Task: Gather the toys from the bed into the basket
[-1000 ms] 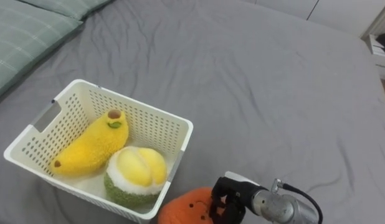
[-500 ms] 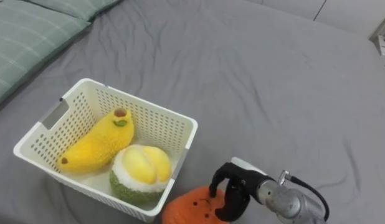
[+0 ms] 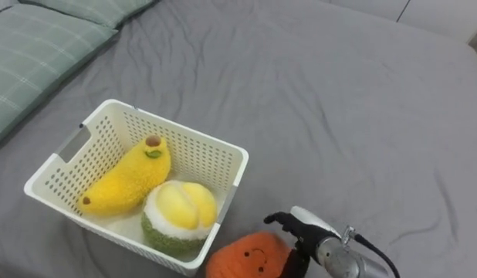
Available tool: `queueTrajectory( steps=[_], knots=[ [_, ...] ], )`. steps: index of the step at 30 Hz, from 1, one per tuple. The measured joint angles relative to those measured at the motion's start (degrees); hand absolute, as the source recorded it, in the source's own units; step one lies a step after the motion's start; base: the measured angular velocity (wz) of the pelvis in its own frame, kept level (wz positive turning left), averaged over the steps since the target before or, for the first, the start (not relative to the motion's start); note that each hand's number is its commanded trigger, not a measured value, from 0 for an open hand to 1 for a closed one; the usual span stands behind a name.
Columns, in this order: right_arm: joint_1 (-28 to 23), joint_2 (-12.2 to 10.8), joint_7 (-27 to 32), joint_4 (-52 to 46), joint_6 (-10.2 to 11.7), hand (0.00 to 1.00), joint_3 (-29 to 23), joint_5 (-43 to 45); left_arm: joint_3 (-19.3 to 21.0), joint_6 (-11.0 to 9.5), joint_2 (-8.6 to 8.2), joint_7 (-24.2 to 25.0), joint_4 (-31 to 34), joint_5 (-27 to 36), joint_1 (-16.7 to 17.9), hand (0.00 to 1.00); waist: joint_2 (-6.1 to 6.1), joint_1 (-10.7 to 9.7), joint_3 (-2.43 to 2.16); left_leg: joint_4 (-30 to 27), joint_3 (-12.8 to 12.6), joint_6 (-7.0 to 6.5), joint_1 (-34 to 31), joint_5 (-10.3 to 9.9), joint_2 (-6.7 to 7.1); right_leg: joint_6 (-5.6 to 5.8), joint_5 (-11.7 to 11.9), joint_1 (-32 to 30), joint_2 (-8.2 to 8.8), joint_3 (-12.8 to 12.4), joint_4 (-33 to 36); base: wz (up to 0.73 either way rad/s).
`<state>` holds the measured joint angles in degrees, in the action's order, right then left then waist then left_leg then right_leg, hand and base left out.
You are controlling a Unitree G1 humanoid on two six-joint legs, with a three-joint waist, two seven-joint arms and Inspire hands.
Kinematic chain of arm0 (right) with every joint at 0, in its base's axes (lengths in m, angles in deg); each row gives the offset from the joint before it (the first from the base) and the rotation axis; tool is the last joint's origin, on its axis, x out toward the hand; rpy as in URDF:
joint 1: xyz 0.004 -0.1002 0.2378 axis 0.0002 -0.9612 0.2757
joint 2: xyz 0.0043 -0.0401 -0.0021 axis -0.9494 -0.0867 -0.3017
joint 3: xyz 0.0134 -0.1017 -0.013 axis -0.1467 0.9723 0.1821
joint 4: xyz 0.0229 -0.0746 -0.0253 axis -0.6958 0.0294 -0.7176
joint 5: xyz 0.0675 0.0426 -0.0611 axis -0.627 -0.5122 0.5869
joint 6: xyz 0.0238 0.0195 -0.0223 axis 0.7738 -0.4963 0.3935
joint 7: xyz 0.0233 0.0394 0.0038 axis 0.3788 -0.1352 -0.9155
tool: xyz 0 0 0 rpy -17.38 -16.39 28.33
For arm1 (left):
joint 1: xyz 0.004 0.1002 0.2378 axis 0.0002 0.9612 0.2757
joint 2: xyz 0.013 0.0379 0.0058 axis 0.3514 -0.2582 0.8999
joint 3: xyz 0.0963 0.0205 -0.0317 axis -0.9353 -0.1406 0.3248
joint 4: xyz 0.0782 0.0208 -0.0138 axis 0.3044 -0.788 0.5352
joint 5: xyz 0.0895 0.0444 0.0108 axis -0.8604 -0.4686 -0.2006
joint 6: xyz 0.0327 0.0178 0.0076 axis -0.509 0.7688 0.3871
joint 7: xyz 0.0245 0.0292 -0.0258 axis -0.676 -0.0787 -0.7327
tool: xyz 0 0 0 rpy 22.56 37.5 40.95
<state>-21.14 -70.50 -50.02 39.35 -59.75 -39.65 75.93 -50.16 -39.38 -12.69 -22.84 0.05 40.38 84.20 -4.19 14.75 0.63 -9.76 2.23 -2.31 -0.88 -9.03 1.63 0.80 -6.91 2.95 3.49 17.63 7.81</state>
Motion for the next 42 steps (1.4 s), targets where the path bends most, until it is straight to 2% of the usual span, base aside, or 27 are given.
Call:
queueTrajectory(
  steps=[4,5,6,10,20,25,30,36,42],
  knots=[
    [1.3,-1.0,2.0,10.1,-0.2,0.0,0.1,0.2,-0.3,1.2,-0.36,0.2,0.4,-0.5,0.1,0.0,0.71,0.0,-0.19,-1.0,1.0,-0.12,-1.0,-0.1,0.17,0.05,0.0,0.0,0.24,1.5,0.0,0.16],
    [1.4,-1.1,2.5,11.0,-0.1,0.2,0.1,0.2,-0.3,1.4,-0.39,0.3,0.7,-0.5,0.2,0.0,0.8,0.0,-0.16,-1.1,1.1,-0.12,-1.1,-0.1,0.18,0.07,0.0,0.0,0.24,1.6,0.0,0.13],
    [1.7,-1.2,3.2,11.8,-0.1,1.0,0.1,0.2,-0.3,1.7,-0.4,0.4,0.8,-0.9,0.4,0.0,0.95,-0.1,-0.14,-1.4,1.3,-0.09,-1.5,-0.2,0.2,0.08,0.0,0.0,0.22,1.9,0.0,0.14],
    [3.2,-1.5,4.9,14.4,0.0,1.0,0.2,0.2,-0.3,2.0,-0.63,0.6,1.9,-1.7,0.3,0.0,0.98,0.0,-0.13,-1.9,1.8,-0.04,-2.0,-0.3,0.27,0.08,-0.2,0.0,0.3,2.8,-0.1,0.09],
    [5.2,-1.5,8.2,17.7,0.5,1.0,0.5,0.3,-0.3,2.0,-0.76,0.8,2.0,-1.8,0.5,0.0,0.31,0.1,-0.23,-1.9,1.9,-0.12,-2.2,-0.3,0.99,0.42,-1.1,-0.1,0.53,2.9,-0.2,0.02],
    [5.2,-1.6,8.6,18.2,0.8,1.0,0.5,0.3,-0.2,1.9,-0.81,0.7,2.0,-2.2,0.0,0.0,0.01,0.3,0.48,-1.7,1.9,-0.12,-2.4,-0.3,0.98,0.45,-1.1,-0.3,0.52,2.9,-0.3,0.0],
    [5.2,-1.5,8.7,18.1,1.2,1.0,0.3,0.0,-0.2,1.9,-0.82,0.7,2.0,-2.2,0.2,0.0,-0.49,0.2,0.27,-1.8,2.5,-0.13,-2.5,-0.3,0.96,0.45,-1.1,-0.3,0.55,2.8,-0.2,0.02],
    [5.2,-1.5,9.2,17.9,3.8,1.0,-0.1,-0.7,-0.2,0.4,-0.84,-0.3,2.0,-2.2,0.5,0.0,-0.47,-0.2,0.23,-2.1,2.7,-0.13,-2.3,-0.3,0.96,0.42,-1.1,0.0,0.54,2.9,0.0,0.01],
    [5.2,-1.4,10.1,17.3,4.4,1.0,-0.9,-1.9,-0.2,0.4,-0.81,-0.2,1.7,-2.2,0.6,0.0,-0.32,-0.3,0.29,-2.3,2.5,-0.13,-1.9,-0.3,0.97,0.4,-1.0,0.2,0.58,2.7,0.5,-0.02]
  ],
)
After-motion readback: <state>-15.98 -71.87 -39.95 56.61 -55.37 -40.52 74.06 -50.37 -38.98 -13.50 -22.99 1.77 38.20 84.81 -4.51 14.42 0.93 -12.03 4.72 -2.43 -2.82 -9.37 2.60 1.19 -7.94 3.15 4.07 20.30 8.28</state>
